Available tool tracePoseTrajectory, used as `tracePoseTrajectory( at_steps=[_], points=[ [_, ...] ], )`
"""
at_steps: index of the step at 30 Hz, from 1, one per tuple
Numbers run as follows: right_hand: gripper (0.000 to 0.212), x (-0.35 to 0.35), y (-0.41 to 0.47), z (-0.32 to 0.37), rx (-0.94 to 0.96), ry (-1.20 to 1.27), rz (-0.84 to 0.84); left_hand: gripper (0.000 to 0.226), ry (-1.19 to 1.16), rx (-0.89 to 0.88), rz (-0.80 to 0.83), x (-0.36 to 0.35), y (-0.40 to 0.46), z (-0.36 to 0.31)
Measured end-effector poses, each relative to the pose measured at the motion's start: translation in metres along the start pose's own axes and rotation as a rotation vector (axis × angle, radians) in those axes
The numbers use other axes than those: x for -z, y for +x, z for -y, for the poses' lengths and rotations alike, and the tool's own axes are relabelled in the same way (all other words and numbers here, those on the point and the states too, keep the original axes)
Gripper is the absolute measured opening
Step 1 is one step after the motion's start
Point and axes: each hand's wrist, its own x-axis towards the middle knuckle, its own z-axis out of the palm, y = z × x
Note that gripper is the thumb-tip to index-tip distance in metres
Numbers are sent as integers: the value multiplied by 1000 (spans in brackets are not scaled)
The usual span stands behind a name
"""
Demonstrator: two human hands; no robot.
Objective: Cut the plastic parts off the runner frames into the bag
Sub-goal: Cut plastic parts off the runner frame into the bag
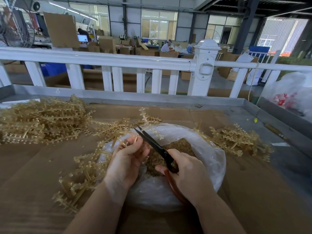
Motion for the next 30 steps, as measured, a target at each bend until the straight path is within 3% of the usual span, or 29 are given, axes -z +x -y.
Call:
tracePoseTrajectory(
  at_steps=[10,25,30],
  points=[
    [45,-3,-1,2,3,-51,-19,15,21,-73,-101,0,1,4],
    [39,-2,-2,3,16,-96,-25,9,-86,-141,-294,1,10,6],
    [44,-1,-2,2,8,-76,-41,17,19,-110,-192,0,7,6]
  ],
)
